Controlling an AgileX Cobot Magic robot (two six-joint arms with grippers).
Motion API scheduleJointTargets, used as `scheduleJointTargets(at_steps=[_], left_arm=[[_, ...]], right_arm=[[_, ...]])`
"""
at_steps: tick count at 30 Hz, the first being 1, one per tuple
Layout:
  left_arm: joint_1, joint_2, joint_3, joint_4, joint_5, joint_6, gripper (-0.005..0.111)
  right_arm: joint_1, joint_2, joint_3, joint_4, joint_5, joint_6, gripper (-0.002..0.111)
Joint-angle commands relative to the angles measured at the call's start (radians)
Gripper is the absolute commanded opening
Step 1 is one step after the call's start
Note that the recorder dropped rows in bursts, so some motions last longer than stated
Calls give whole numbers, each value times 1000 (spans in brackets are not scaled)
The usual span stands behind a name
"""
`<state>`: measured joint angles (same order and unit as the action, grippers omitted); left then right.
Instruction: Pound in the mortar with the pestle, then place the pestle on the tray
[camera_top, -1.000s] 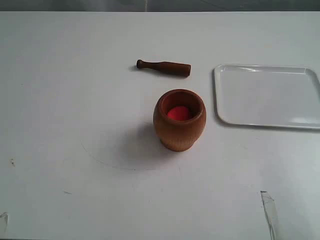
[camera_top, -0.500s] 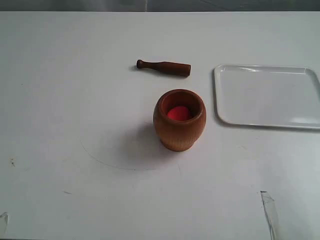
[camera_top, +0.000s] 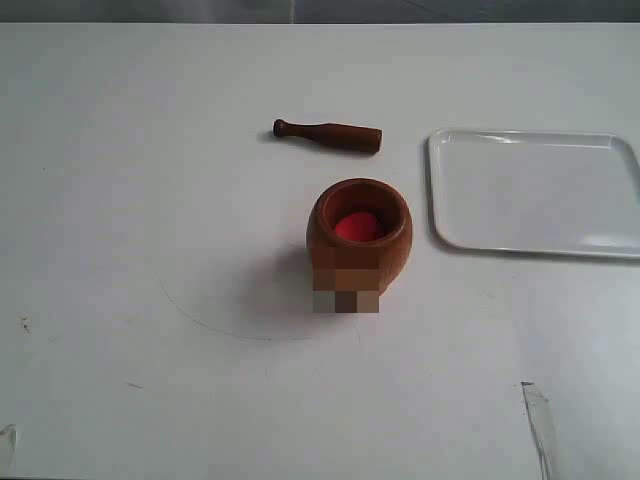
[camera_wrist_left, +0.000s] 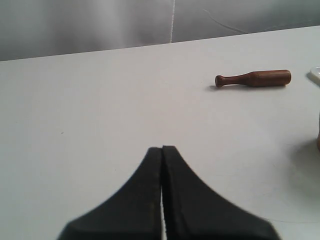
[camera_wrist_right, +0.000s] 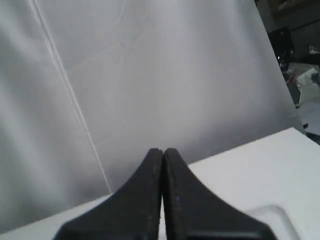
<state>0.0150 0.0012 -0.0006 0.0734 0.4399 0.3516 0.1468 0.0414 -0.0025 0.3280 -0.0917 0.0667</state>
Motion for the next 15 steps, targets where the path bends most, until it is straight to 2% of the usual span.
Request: scheduleJointTargets(at_steps=[1,5,9,15], left_arm=[[-8,-1,1,-7,-3,-8,0],[-8,-1,1,-7,-3,-8,0],[-8,-1,1,-7,-3,-8,0],[-8,-1,1,-7,-3,-8,0]], right_arm=[[-7,-2,3,-9,-200,-1,0],[-7,-2,-36,-114,-283,89,0],[-7,11,-190,-280,-274,107,0],[-7,202,-517,-558,-44,180,0]])
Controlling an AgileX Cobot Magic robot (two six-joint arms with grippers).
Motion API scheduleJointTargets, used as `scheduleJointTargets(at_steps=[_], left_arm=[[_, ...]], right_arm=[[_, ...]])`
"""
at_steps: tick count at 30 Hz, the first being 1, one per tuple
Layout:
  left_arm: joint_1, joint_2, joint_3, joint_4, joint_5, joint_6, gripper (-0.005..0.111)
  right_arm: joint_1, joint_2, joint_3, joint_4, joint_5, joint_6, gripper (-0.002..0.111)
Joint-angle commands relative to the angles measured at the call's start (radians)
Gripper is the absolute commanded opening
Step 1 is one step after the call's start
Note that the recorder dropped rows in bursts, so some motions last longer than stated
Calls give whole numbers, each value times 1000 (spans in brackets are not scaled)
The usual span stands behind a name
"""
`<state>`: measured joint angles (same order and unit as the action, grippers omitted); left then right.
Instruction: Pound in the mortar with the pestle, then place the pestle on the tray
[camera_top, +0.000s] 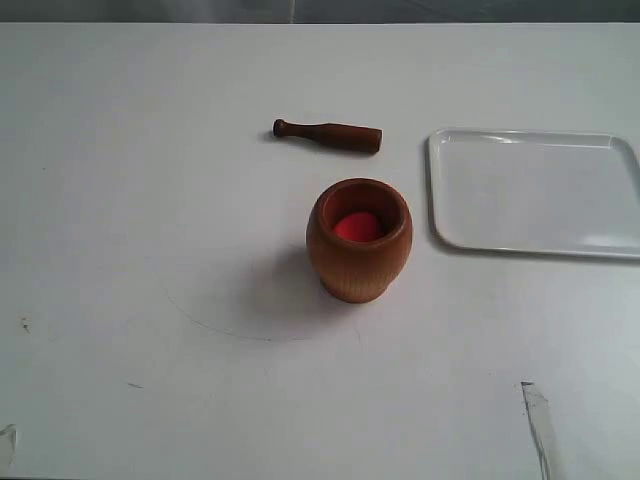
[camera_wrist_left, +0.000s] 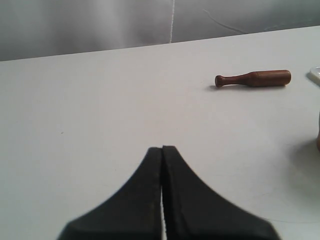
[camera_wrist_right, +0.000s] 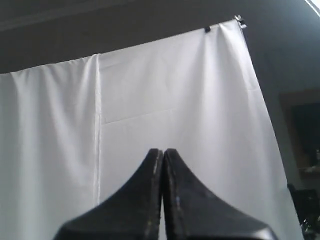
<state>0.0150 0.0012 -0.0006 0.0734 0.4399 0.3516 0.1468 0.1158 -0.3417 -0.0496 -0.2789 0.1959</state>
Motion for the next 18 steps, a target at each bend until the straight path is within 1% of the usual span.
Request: scheduleJointTargets(at_steps=[1,6,10,14,17,18], left_arm=[[-8,-1,1,-7,-3,-8,0],[-8,-1,1,-7,-3,-8,0],[-8,-1,1,-7,-3,-8,0],[-8,-1,1,-7,-3,-8,0],[-8,-1,1,-7,-3,-8,0],[-8,-1,1,-7,-3,-8,0]], right_arm=[[-7,223,-267,-208,202,51,0],[-5,510,-476,-235,340,35,0],[6,719,-628,-223,479,-48,0],[98,921,-769,-139,654,-311,0],[182,1060,-887,1,774,-565,0],[237,1160,-977,108,855,-709,0]])
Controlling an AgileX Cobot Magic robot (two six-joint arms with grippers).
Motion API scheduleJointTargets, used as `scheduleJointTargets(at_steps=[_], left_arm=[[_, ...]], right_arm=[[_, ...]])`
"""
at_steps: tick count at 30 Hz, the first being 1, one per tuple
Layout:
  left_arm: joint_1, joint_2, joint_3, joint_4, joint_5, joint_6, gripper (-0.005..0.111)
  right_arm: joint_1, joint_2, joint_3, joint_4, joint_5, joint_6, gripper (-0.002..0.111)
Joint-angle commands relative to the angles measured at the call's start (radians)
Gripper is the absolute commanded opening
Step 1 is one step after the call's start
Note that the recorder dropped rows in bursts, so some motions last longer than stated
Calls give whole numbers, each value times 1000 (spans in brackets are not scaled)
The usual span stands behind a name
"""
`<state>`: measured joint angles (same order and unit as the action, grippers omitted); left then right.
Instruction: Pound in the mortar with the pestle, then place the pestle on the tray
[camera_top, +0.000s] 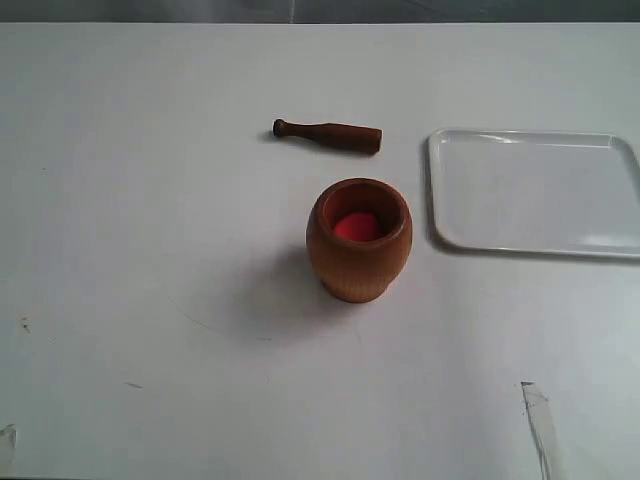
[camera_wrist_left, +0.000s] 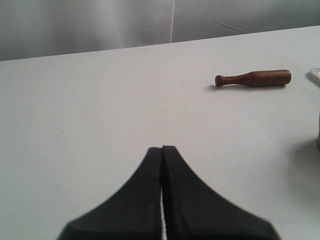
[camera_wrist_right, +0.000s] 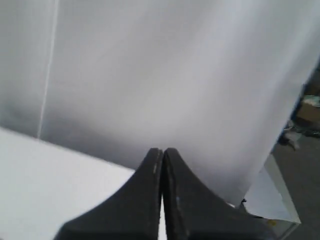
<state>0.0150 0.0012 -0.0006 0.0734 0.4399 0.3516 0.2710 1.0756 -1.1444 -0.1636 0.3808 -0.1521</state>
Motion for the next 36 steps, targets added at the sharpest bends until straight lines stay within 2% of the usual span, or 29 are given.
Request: scheduleJointTargets(at_steps=[1,3,10,14,20,27,30,34,36], left_arm=[[-8,-1,1,-7,-3,-8,0],[-8,-1,1,-7,-3,-8,0],[-8,-1,1,-7,-3,-8,0],[-8,-1,1,-7,-3,-8,0],[-8,-1,1,-7,-3,-8,0],[-8,-1,1,-7,-3,-8,0],[-8,-1,1,-7,-3,-8,0],[-8,-1,1,-7,-3,-8,0],[-8,-1,1,-7,-3,-8,0]], right_arm=[[136,242,-222,273,231,-411,0],[185,403,-357,371,350,-525,0],[280,964,-862,440,709,-590,0],[314,1201,-1055,436,797,-637,0],[345,1382,-1188,436,797,-651,0],[349,1456,-1202,427,744,-640,2],[349,1464,-1202,425,742,-640,14],[349,1479,-1202,437,701,-640,45],[349,1495,-1202,437,685,-640,56]])
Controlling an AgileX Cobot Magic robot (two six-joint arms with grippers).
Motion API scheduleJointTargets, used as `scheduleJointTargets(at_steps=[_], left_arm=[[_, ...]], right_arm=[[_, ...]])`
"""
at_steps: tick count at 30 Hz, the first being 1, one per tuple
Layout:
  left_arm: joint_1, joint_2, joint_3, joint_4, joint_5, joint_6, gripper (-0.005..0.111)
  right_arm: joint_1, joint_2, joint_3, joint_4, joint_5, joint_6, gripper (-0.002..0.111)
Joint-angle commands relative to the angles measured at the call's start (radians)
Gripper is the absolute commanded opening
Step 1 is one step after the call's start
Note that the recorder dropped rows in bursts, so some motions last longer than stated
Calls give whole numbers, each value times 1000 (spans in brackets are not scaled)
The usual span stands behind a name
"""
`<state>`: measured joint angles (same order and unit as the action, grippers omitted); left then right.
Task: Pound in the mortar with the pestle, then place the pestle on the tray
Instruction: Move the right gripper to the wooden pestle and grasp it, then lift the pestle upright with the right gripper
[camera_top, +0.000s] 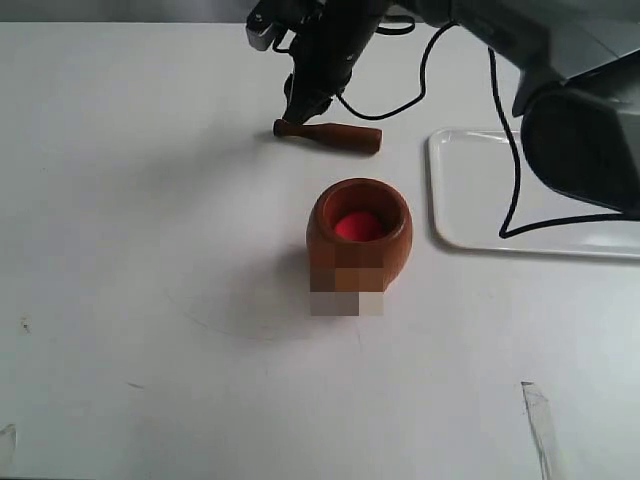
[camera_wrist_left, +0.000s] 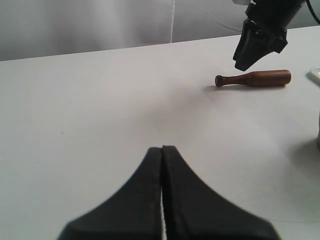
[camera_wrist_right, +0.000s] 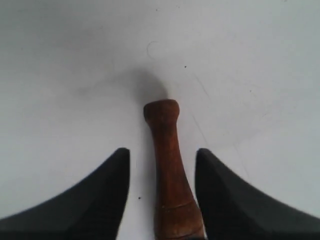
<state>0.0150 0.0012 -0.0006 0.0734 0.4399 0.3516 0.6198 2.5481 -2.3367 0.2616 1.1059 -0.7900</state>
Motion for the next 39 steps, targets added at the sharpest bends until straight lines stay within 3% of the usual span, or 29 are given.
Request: scheduleJointTargets(at_steps=[1,20,22,25,28,39], left_arm=[[-8,-1,1,-7,-3,-8,0],[-8,-1,1,-7,-3,-8,0],[-8,-1,1,-7,-3,-8,0],[-8,-1,1,-7,-3,-8,0],[-8,-1,1,-7,-3,-8,0],[-8,-1,1,-7,-3,-8,0]], right_arm=[[0,32,-9,7,-49,-7,60],[0,97,-9,-43,-66,-22,57],[0,100,-9,-43,-66,-22,52],[0,100,-9,-43,-55,-22,35],[0,100,-9,-43,-36,-22,2],[0,-21,-9,-45,-40,58,0]])
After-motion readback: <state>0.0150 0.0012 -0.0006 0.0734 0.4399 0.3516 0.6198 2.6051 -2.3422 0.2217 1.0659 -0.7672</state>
